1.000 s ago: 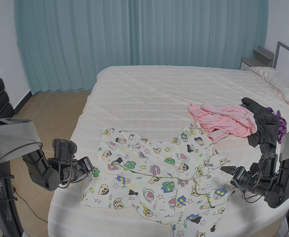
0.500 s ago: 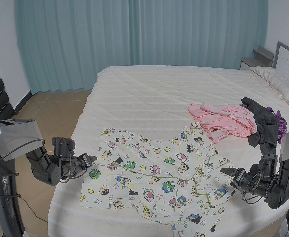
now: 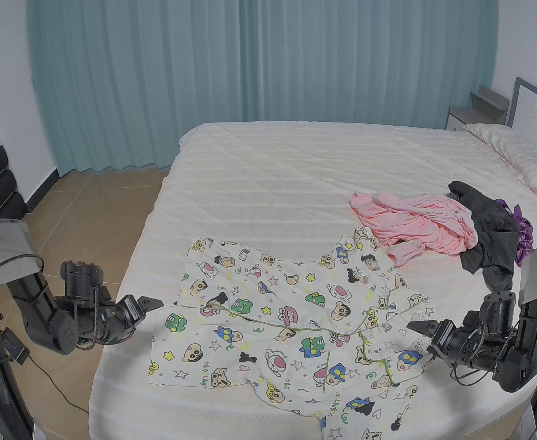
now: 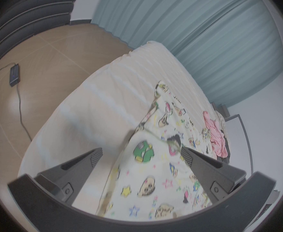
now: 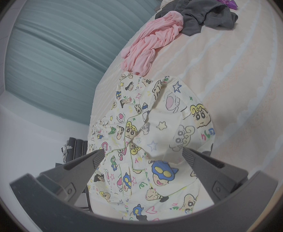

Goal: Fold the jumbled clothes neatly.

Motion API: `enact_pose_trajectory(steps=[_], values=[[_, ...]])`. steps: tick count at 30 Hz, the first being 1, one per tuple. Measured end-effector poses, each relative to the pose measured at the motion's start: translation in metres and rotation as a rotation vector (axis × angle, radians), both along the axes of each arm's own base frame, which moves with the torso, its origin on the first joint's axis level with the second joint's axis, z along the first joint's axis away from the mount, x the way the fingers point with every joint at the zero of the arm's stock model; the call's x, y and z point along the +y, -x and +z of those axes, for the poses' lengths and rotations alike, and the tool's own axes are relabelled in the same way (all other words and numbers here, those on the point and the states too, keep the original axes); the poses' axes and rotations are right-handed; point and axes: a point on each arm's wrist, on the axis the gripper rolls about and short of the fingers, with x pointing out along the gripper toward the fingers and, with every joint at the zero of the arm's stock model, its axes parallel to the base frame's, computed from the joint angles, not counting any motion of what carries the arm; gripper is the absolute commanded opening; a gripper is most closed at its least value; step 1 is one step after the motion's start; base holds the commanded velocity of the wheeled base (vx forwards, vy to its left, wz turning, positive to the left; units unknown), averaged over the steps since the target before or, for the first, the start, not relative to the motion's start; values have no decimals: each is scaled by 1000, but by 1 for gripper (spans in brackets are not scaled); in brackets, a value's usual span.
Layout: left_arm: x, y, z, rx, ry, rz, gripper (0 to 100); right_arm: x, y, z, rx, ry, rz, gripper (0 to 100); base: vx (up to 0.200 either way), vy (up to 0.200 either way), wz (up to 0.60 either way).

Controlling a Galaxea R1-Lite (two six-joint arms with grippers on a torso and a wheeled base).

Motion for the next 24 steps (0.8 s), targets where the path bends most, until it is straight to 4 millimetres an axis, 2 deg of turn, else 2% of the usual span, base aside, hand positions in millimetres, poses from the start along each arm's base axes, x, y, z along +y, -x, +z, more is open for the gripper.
enact_pose_trajectory(steps=[5, 9, 11, 19, 24], values=[[-3, 28, -2, 73, 9, -16, 100, 5, 2, -1, 0, 15, 34, 100, -200, 0, 0], [-5, 38, -2, 92, 7, -26, 100, 7, 3, -1, 3, 16, 44, 100, -200, 0, 0], [-6, 40, -2, 97, 5, -34, 100, 7, 3, -1, 4, 17, 46, 100, -200, 200, 0], [-10, 44, -4, 104, -14, -45, 100, 8, 3, -1, 3, 18, 45, 100, 0, 0, 0], [-18, 36, -8, 87, -127, 23, 100, 8, 3, -1, 0, 18, 49, 100, 0, 0, 0]])
